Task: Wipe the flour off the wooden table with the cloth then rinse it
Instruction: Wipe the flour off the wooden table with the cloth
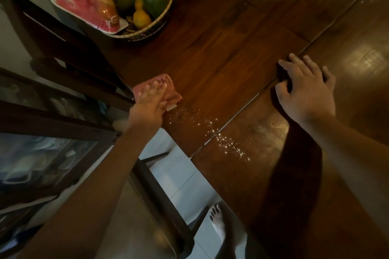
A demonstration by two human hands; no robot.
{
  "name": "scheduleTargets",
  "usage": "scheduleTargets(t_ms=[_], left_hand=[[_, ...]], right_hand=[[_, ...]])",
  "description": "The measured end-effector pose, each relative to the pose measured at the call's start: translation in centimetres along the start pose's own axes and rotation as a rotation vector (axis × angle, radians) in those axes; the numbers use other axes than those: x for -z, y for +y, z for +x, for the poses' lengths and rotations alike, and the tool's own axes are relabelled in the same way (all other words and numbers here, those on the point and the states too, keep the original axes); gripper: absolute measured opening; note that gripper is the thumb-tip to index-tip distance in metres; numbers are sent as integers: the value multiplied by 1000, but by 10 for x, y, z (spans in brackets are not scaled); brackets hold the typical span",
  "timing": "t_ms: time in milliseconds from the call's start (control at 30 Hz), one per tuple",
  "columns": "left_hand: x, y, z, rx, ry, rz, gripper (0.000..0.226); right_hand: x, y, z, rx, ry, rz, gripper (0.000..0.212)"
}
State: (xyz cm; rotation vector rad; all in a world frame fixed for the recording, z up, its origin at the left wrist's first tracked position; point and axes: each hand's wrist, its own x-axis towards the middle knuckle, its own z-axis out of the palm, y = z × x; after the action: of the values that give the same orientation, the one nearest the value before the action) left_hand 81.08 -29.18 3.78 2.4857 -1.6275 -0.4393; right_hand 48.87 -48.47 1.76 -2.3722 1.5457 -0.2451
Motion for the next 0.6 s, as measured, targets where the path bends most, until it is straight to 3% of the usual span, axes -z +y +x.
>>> scheduleTargets(t_ms=[133, 267, 433, 533, 600], left_hand=[[-6, -3, -55, -119, -104, 33, 68], [5, -5, -30, -277, -66, -20, 62], [-1, 9, -2, -64, -14, -14, 51], [-10, 13, -25, -284, -41, 99, 59], [-7, 3, -33, -440, -92, 48, 65]], right_hand=[[0, -1, 0, 5, -6, 15, 52], [-1, 0, 0, 8, 0, 7, 52], [-2, 1, 0, 11, 1, 0, 52], [-2, 1, 0, 22, 1, 6, 53], [-2, 2, 0, 21, 1, 3, 52]])
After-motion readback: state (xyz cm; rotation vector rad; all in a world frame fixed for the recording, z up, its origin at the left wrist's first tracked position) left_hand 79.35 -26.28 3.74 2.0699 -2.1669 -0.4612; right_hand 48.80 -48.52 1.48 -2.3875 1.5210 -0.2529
